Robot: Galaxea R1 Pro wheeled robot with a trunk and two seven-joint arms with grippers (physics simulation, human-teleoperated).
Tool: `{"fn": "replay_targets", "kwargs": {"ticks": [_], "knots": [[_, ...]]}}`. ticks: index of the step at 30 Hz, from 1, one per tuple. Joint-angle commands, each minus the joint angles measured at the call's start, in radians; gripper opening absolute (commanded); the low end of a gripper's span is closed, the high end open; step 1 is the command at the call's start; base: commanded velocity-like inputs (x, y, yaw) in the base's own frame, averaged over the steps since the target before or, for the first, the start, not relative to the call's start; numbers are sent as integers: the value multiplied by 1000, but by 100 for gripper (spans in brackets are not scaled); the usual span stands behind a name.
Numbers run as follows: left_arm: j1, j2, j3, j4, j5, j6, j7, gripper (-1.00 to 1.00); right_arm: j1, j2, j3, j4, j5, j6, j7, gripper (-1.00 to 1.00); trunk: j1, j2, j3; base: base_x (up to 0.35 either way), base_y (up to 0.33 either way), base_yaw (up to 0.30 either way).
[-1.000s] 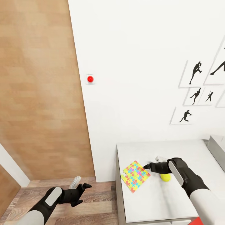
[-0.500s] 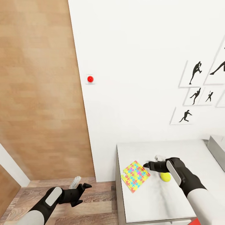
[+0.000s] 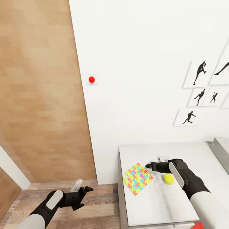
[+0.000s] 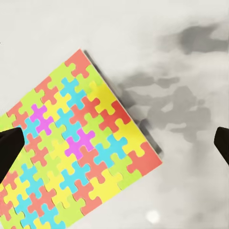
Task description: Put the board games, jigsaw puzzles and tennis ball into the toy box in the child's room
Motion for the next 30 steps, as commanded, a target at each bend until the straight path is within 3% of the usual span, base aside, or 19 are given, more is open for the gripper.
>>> {"fn": "replay_targets", "kwargs": {"ticks": [1, 30], "knots": [[-1, 0, 4, 0, -4, 5, -4, 100, -1, -1, 2, -1, 6, 3, 6, 100, 1, -2, -3, 0, 0, 0], [-1, 0, 4, 0, -4, 5, -4, 100, -5, -1, 1, -14, 5, 1, 5, 100, 1, -2, -48, 0, 0, 0]]}}
